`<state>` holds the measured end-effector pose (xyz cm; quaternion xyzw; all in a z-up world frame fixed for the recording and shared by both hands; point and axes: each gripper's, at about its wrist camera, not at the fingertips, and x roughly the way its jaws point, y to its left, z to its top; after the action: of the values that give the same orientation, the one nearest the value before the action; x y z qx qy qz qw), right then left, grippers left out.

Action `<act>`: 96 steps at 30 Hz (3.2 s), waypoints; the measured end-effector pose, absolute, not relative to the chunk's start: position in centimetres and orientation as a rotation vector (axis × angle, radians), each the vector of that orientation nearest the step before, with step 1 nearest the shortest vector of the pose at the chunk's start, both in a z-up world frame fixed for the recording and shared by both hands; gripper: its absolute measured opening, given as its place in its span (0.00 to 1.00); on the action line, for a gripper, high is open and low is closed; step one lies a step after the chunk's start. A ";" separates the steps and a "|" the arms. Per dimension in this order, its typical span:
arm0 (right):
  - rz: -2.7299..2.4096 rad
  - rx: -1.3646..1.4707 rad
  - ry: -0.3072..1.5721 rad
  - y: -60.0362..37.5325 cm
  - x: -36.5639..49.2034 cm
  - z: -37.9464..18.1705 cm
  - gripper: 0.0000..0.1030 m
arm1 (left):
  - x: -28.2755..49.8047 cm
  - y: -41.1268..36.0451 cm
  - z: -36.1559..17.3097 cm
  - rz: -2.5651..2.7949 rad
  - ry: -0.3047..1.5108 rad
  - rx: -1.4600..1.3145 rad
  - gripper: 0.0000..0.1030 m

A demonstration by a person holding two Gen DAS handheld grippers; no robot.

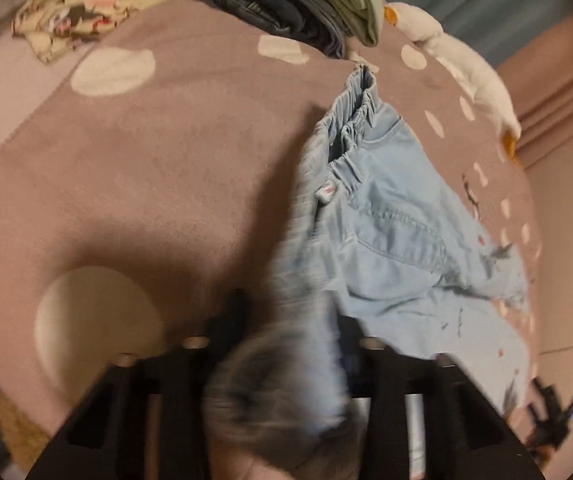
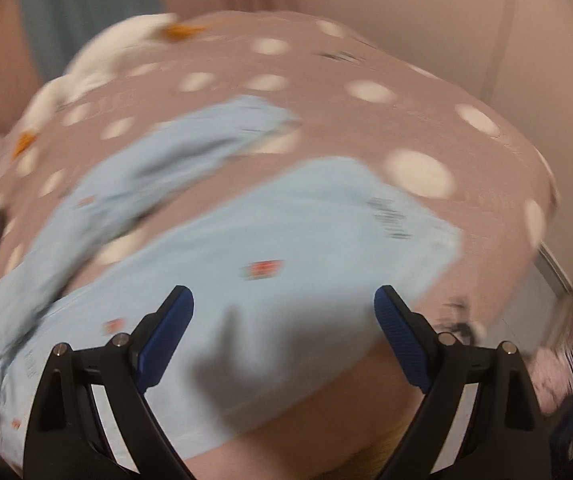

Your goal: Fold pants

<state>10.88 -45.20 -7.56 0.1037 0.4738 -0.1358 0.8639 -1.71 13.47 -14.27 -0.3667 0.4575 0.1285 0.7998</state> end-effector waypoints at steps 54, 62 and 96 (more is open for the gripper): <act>-0.359 0.272 1.008 -49.6 11.3 -11.6 0.09 | -3.0 15.4 -14.8 0.418 1.013 -0.675 0.20; -0.414 0.198 0.992 -48.9 11.0 -10.9 0.31 | -3.5 14.7 -13.6 0.454 1.024 -0.649 0.34; 0.132 0.392 1.269 -25.3 30.0 -12.9 0.24 | 0.3 5.8 -14.1 0.299 1.017 -0.480 0.59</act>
<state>29.99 -25.33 -12.89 0.1816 0.5885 0.0614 0.7855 0.29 5.80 -14.09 -0.2265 0.4805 0.1414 0.8354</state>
